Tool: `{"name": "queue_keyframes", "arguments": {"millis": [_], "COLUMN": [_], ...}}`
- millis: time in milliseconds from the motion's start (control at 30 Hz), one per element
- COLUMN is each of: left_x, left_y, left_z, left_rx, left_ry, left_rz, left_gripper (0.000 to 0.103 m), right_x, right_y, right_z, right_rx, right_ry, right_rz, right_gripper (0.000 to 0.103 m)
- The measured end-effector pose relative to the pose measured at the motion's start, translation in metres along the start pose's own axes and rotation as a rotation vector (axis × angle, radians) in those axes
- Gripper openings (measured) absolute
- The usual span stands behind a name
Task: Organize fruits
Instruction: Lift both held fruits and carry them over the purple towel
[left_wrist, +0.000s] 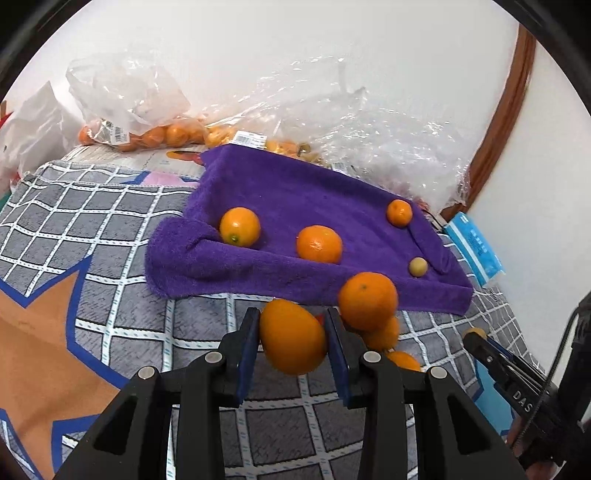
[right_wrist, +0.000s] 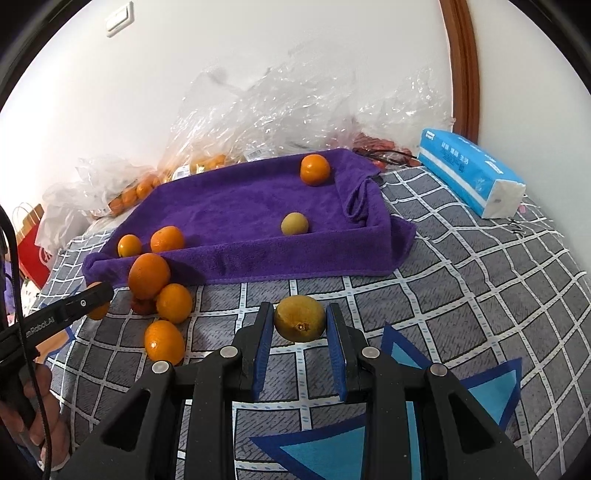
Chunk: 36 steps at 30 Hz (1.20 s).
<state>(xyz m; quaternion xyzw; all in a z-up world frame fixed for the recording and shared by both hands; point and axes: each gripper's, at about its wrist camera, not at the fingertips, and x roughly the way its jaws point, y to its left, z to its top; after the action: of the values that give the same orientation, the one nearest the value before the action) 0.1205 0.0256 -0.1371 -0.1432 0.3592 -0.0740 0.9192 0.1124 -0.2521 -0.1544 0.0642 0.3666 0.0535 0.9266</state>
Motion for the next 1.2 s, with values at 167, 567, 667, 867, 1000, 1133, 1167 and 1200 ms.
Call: {"name": "queue_keyframes", "arguments": {"millis": [167, 567, 667, 867, 1000, 1133, 1167, 1200], "left_x": [-0.005, -0.027, -0.036, -0.063, -0.056, -0.03, -0.023, -0.018], "left_y": [-0.006, -0.006, -0.008, -0.017, -0.022, -0.017, -0.015, -0.014], "left_z": [-0.002, 0.01, 0.02, 0.053, 0.079, 0.104, 0.109, 0.111], "left_rx": [0.016, 0.002, 0.001, 0.028, 0.024, -0.03, -0.042, -0.05], "left_ry": [-0.009, -0.051, -0.053, -0.135, -0.165, -0.167, -0.164, -0.163], "left_rz": [-0.026, -0.054, -0.031, 0.006, 0.017, 0.021, 0.024, 0.022], "left_gripper": [0.033, 0.033, 0.033, 0.033, 0.033, 0.033, 0.033, 0.033], "right_x": [0.0, -0.01, -0.014, -0.015, -0.006, 0.005, 0.008, 0.01], "right_y": [-0.004, 0.024, 0.03, 0.039, 0.044, 0.048, 0.049, 0.05], "right_z": [-0.001, 0.02, 0.035, 0.069, 0.09, 0.106, 0.111, 0.114], "right_rx": [0.037, -0.021, -0.037, -0.069, -0.076, -0.072, -0.076, -0.08], "right_ry": [0.005, 0.002, -0.01, -0.073, -0.104, -0.115, -0.125, -0.133], "right_rz": [-0.009, 0.073, 0.091, 0.112, 0.117, 0.125, 0.121, 0.117], "right_gripper": [0.029, 0.029, 0.029, 0.029, 0.029, 0.029, 0.029, 0.029]}}
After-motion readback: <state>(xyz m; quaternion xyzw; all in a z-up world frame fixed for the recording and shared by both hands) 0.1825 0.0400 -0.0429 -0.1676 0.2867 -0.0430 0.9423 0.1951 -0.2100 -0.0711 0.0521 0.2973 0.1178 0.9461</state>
